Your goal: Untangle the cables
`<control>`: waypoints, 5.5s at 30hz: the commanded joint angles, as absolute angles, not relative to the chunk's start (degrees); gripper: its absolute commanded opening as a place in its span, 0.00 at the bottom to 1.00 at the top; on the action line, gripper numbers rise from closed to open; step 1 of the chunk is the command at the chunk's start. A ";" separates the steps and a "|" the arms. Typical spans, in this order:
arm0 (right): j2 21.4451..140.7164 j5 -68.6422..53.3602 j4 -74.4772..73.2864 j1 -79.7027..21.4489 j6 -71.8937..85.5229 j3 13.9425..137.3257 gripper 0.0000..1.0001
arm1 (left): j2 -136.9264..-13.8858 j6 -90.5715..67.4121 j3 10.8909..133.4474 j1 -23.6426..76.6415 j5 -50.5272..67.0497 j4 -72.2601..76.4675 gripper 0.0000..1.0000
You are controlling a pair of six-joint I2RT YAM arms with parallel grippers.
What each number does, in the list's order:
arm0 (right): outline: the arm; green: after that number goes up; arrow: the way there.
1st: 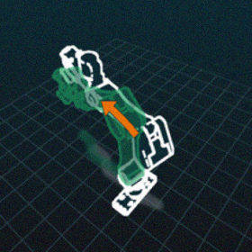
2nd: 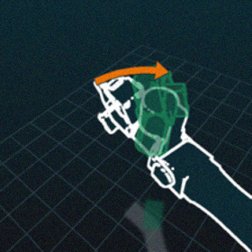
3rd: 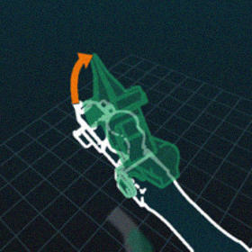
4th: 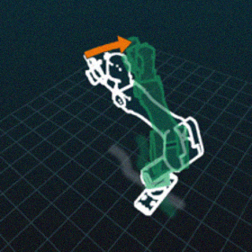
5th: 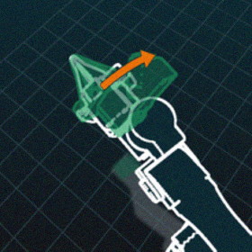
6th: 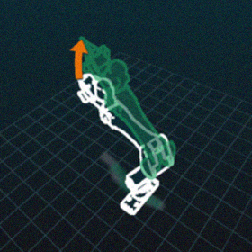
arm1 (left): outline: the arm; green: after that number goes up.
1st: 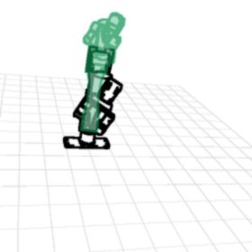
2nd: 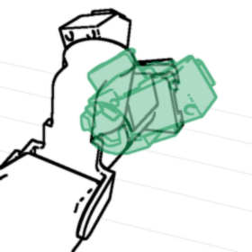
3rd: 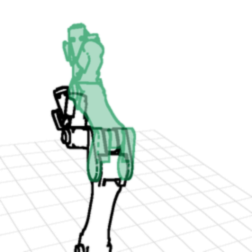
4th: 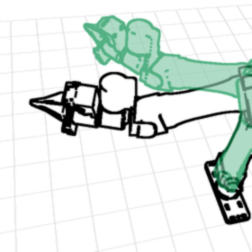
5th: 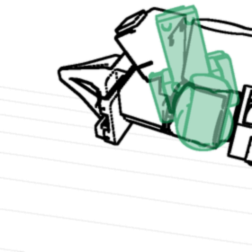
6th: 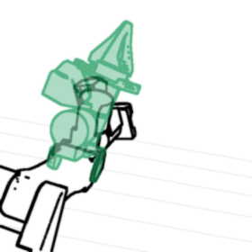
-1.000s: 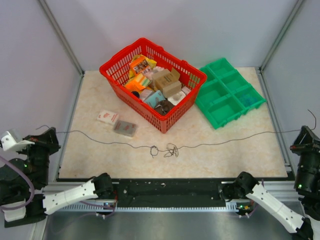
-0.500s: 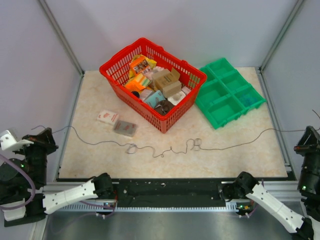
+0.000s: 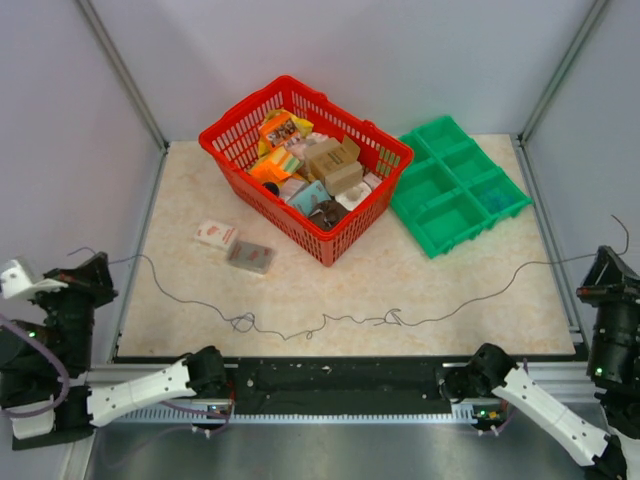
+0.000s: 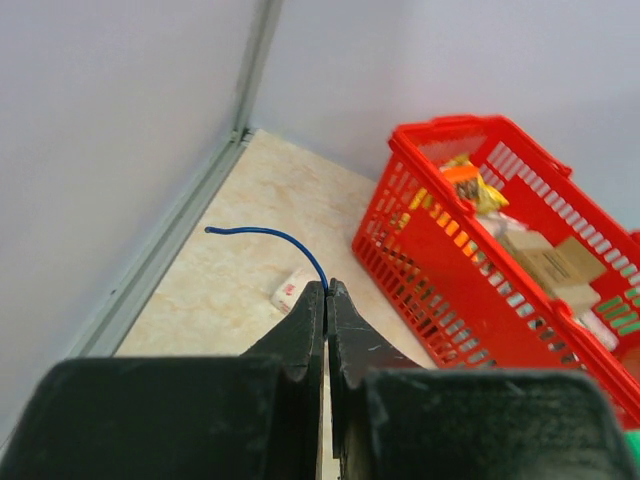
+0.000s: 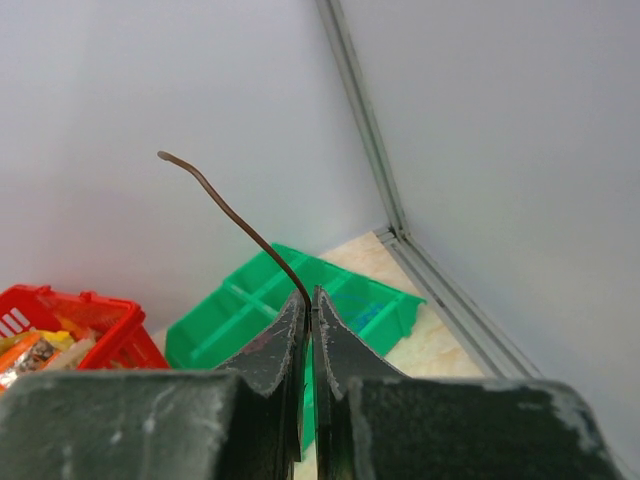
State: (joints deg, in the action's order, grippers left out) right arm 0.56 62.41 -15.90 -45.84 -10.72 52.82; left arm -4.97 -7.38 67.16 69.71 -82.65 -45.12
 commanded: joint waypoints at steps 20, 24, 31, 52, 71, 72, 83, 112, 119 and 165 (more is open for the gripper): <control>7.47 49.31 -21.45 -45.79 9.49 48.08 0.00 | -50.24 -31.99 40.08 70.75 -18.13 -15.66 0.00; 7.29 48.17 -22.32 -45.79 11.33 47.90 0.00 | -63.16 -32.17 41.91 70.66 -6.44 -10.73 0.00; 7.21 46.58 -23.90 -45.70 13.09 47.90 0.00 | -79.96 -28.13 47.98 70.93 5.27 -4.83 0.10; 6.94 45.62 -25.14 -45.79 15.12 47.11 0.00 | -99.32 -39.10 63.37 72.51 -7.89 -16.69 0.40; 6.06 44.91 -26.02 -45.79 16.43 47.11 0.00 | -102.92 -44.47 64.34 73.30 -11.86 -18.81 0.43; 6.06 44.91 -26.02 -45.79 16.52 47.11 0.00 | -102.92 -44.65 64.07 73.30 -11.87 -18.37 0.40; 5.45 46.23 -26.19 -45.70 15.56 47.37 0.00 | -92.92 -45.87 59.25 73.39 -25.72 -22.05 0.00; 3.86 51.43 -25.93 -45.79 5.61 55.82 0.00 | -67.50 -54.76 38.06 71.81 -47.37 -30.41 0.00; 11.59 44.05 -25.49 -45.79 12.91 55.63 0.00 | -67.15 -53.88 36.22 71.81 -47.20 -27.78 0.00; 74.71 21.62 -31.11 -42.89 36.90 49.58 0.00 | -56.16 -39.99 23.12 66.27 -34.45 -7.03 0.00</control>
State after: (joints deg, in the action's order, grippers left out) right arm 78.04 22.65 -30.98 -43.68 33.39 51.77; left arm -57.23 -40.93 23.66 67.13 -36.10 -10.48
